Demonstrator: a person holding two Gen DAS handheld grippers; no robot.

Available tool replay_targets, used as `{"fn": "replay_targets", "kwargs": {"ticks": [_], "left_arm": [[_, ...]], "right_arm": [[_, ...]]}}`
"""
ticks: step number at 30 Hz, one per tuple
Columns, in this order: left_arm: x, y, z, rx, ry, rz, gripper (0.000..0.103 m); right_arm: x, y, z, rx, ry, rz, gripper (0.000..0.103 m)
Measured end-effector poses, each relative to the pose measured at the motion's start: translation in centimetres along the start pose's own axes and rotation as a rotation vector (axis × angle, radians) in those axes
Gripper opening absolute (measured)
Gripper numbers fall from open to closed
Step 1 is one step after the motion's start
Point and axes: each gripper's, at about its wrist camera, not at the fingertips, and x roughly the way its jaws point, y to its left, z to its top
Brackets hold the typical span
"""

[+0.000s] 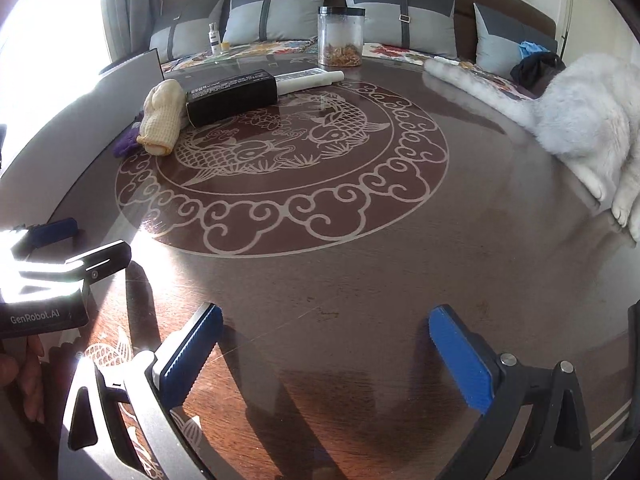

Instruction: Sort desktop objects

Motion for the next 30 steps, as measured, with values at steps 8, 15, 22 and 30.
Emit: {"fn": "replay_targets", "kwargs": {"ticks": [8, 15, 22, 30], "left_arm": [[1.1, 0.5, 1.7, 0.006, -0.015, -0.013, 0.103], [1.1, 0.4, 1.7, 0.006, -0.014, -0.013, 0.103], [1.1, 0.5, 1.7, 0.006, -0.014, -0.013, 0.103], [1.1, 0.5, 1.7, 0.006, -0.014, -0.013, 0.103]], "right_arm": [[0.0, 0.0, 0.0, 0.001, 0.000, -0.001, 0.103], [-0.1, 0.0, 0.1, 0.001, 0.000, -0.001, 0.103], [-0.1, 0.0, 0.1, 0.001, 0.000, -0.001, 0.103], [-0.1, 0.0, 0.0, 0.001, 0.000, -0.002, 0.103]]}}
